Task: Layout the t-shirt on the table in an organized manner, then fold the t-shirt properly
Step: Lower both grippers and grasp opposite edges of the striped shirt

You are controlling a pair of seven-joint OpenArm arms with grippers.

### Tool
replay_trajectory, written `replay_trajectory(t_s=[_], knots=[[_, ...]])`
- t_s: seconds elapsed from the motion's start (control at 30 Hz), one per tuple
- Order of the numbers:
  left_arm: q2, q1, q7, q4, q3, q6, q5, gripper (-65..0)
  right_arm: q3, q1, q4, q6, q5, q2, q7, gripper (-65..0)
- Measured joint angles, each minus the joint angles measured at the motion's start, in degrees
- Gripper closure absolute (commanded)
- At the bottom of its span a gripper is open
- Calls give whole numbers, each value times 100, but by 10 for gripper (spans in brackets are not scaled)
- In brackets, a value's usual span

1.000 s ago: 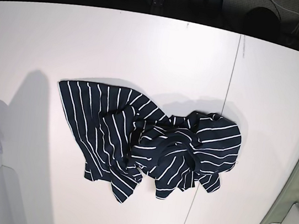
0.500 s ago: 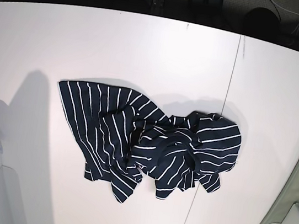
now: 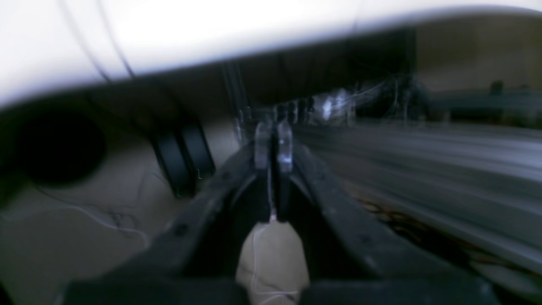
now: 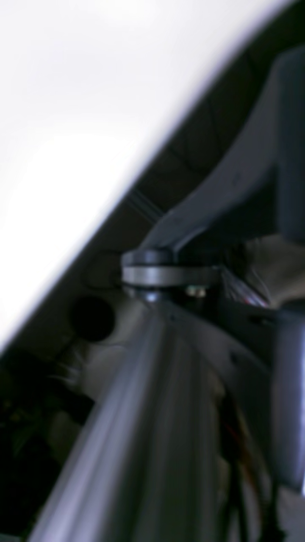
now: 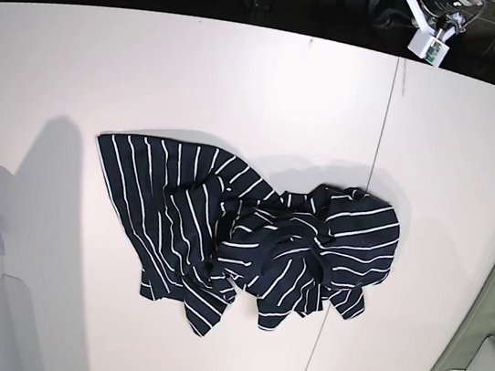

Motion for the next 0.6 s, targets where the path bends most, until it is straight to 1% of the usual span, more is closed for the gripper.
replay_trajectory(t_s=[0.07, 0.1, 0.17, 0.2, 0.23, 0.27, 0.3, 0.37, 0.4, 0.43, 0.47, 0.5, 0.57, 0.6], knots=[[-22, 11, 66, 372, -164, -2, -76, -14, 232, 146, 304, -9, 319, 2, 17, 0], [-98, 15, 76, 518, -210, -2, -109, -15, 345, 229, 396, -52, 455, -4, 22, 0], [-330, 28, 57, 688, -260, -4, -122, -16, 560, 505, 439, -85, 581, -114, 26, 0], [-470, 26, 74, 726, -267, -4, -118, -17, 664, 662, 428, -129, 643, -192, -153, 0], [-616, -4, 74, 739, -264, -4, -122, -29, 737, 848, 396, -249, 710, -258, -389, 0], [-754, -57, 57, 737, -264, -7, -111, -55, 787, 1054, 352, -404, 804, -319, -645, 0], [-870, -127, 35, 737, -267, -7, -118, -95, 826, 1257, 293, -612, 905, -365, -855, 0], [-1064, -341, 24, 737, -269, -7, -118, -192, 857, 1694, 116, -1196, 1049, -444, -1176, -11], [-1143, -470, 28, 737, -264, -7, -114, -244, 861, 1937, -4, -1456, 1091, -446, -1294, -39], [-1213, -612, 15, 723, -262, -7, -129, -290, 863, 2173, -157, -1624, 1086, -444, -1340, -83], [-1274, -737, -9, 686, -264, -7, -133, -326, 870, 2409, -332, -1792, 1091, -442, -1351, -144], [-1327, -870, -31, 616, -260, -11, -146, -349, 876, 2616, -557, -1919, 1091, -444, -1338, -217], [-1405, -1178, -11, 350, -214, -7, -125, -358, 887, 3029, -1128, -2017, 1036, -505, -1370, -362], [-1436, -1379, -20, 146, -149, -9, -111, -358, 896, 3233, -1451, -2048, 1040, -584, -1394, -411]])
